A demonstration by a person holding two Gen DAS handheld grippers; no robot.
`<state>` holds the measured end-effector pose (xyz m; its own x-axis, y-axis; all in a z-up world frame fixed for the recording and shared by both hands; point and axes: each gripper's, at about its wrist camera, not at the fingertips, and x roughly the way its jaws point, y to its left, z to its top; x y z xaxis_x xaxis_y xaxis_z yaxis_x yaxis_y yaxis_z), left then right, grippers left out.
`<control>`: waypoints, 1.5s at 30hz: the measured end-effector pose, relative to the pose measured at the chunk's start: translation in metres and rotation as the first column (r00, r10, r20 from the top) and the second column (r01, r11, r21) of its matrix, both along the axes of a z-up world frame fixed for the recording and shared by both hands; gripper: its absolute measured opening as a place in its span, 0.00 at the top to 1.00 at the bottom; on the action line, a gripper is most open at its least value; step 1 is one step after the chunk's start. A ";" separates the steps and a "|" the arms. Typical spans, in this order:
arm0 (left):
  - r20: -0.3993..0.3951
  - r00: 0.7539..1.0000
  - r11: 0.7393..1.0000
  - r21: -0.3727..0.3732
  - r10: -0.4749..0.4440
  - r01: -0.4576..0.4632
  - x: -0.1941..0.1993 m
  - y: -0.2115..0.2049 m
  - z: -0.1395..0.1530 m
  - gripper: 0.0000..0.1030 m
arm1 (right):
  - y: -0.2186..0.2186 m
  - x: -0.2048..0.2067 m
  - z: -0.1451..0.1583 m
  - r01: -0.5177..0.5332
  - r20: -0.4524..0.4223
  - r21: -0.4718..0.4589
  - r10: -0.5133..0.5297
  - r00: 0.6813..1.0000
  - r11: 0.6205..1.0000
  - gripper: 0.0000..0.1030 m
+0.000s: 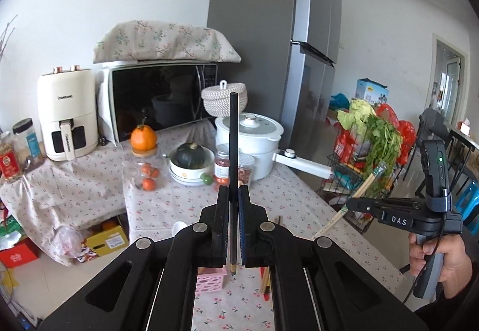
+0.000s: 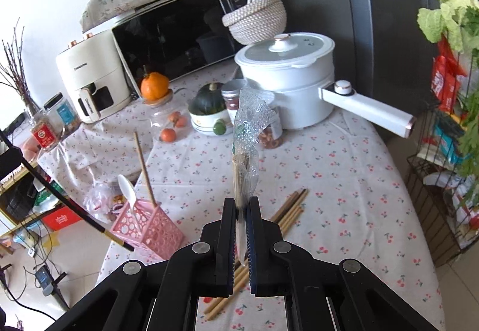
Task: Organize utensils
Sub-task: 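Carry both chopsticks to the pink caddy and release them inside with both tools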
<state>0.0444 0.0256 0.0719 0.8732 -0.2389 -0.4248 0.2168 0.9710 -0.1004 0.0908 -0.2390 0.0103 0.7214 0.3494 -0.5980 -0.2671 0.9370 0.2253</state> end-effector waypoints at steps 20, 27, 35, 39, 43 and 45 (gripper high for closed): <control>-0.217 0.975 0.998 0.058 0.047 -0.035 0.097 0.013 -0.075 0.95 | 0.097 0.030 -0.003 -0.135 -0.026 0.163 0.141 0.990 0.977 0.95; -0.331 0.942 0.998 0.048 0.057 -0.043 0.129 0.018 -0.105 0.95 | 0.118 0.056 -0.036 -0.135 -0.146 0.144 0.156 0.977 0.980 0.94; -0.318 0.947 0.999 -0.002 0.045 -0.048 0.138 0.019 -0.109 0.93 | 0.126 0.082 -0.067 -0.110 -0.241 0.161 0.147 0.959 0.981 0.91; -0.308 0.950 0.999 0.002 0.051 -0.053 0.135 0.018 -0.104 0.93 | 0.124 0.085 -0.070 -0.103 -0.247 0.197 0.151 0.957 0.975 0.89; -0.313 0.948 0.998 0.002 0.067 -0.070 0.128 0.023 -0.101 0.79 | 0.116 0.082 -0.062 -0.090 -0.230 0.217 0.141 0.963 0.972 0.63; -0.308 0.948 0.997 0.001 0.078 -0.082 0.122 0.026 -0.099 0.65 | 0.109 0.079 -0.055 -0.086 -0.213 0.221 0.134 0.968 0.972 0.51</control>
